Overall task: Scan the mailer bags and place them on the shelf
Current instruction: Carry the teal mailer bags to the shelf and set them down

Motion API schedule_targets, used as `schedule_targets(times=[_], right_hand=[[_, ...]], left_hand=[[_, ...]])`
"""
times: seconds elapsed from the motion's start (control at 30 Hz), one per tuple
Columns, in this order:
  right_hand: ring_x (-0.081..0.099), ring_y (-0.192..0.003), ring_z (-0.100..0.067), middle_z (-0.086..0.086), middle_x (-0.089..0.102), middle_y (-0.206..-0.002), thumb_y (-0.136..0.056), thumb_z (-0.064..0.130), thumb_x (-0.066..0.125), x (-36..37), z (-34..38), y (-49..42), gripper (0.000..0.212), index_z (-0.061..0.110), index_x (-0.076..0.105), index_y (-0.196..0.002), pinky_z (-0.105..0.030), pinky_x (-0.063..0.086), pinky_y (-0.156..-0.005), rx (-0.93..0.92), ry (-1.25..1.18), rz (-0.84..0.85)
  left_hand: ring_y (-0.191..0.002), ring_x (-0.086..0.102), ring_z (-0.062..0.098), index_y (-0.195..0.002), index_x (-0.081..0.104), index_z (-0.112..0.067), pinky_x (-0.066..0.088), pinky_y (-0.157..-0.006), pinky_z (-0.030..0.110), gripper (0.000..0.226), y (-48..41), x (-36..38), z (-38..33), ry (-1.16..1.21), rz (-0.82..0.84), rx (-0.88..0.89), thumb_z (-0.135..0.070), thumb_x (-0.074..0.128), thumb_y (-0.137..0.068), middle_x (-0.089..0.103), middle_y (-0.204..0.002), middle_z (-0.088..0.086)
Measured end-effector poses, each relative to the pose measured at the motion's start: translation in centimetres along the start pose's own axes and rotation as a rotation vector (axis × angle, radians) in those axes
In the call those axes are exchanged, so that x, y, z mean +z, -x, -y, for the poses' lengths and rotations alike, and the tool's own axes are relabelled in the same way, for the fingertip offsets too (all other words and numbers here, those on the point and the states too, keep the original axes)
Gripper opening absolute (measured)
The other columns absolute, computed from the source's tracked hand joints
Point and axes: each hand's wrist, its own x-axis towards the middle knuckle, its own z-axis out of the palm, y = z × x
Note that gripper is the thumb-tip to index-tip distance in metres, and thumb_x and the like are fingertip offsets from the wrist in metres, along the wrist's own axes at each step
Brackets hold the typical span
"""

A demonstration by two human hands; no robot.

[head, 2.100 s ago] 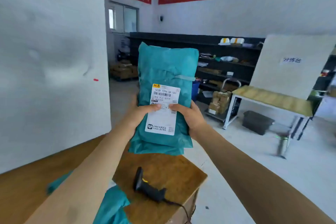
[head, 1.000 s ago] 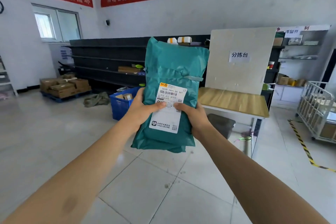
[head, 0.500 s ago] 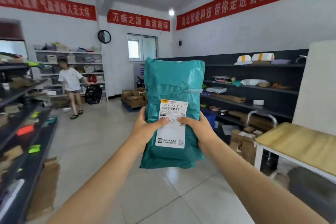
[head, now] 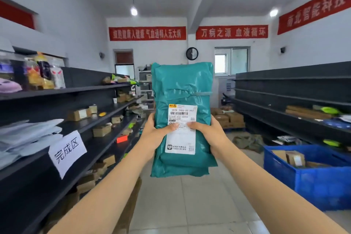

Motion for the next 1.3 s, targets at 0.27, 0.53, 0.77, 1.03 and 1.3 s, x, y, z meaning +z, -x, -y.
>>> schedule_targets(times=[0.27,0.53,0.77,1.03,1.3], right_hand=[[0.073,-0.082,-0.024,-0.009,0.076,-0.099,-0.078,-0.004,0.072,4.1,-5.4,-19.0,0.033,0.011,0.064,-0.107,-0.035,0.061,-0.072,-0.001,-0.062,0.195],[0.071,-0.088,-0.027,-0.012,0.073,-0.107,-0.077,-0.002,0.073,9.6,-11.3,-38.5,0.043,0.009,0.061,-0.117,-0.037,0.060,-0.074,0.032,-0.101,0.430],[0.071,-0.089,-0.026,-0.009,0.074,-0.105,-0.079,0.004,0.074,20.5,-20.6,-49.0,0.039,0.012,0.062,-0.115,-0.038,0.058,-0.075,0.169,-0.141,0.647],[0.072,-0.086,-0.025,-0.009,0.074,-0.102,-0.078,0.002,0.074,38.2,-32.8,-56.5,0.039,0.012,0.063,-0.114,-0.034,0.059,-0.068,0.320,-0.213,0.834],[0.072,-0.088,-0.031,-0.014,0.076,-0.095,-0.078,0.001,0.072,53.9,-41.9,-65.0,0.032,0.007,0.068,-0.110,-0.042,0.057,-0.082,0.498,-0.081,1.058]], left_hand=[[-0.084,0.070,0.014,-0.113,0.050,-0.019,0.058,-0.065,0.027,0.051,-16.4,-4.7,2.8,-0.104,-0.120,0.111,-0.003,0.076,-0.073,0.070,-0.101,-0.002],[-0.090,0.069,0.014,-0.110,0.050,-0.021,0.057,-0.065,0.022,0.047,-31.7,-10.1,6.7,-0.198,-0.356,0.196,-0.006,0.076,-0.075,0.068,-0.109,0.001],[-0.086,0.069,0.011,-0.120,0.049,-0.016,0.057,-0.065,0.021,0.054,-38.8,-20.4,9.6,-0.339,-0.602,0.170,-0.010,0.077,-0.075,0.069,-0.107,-0.001],[-0.090,0.071,0.020,-0.119,0.049,-0.013,0.058,-0.070,0.031,0.055,-45.3,-39.2,13.3,-0.388,-0.833,0.120,-0.006,0.078,-0.073,0.070,-0.107,0.005],[-0.094,0.068,0.022,-0.114,0.050,-0.005,0.057,-0.080,0.037,0.052,-53.0,-56.0,14.6,-0.537,-0.997,-0.139,-0.008,0.080,-0.071,0.068,-0.110,0.009]])
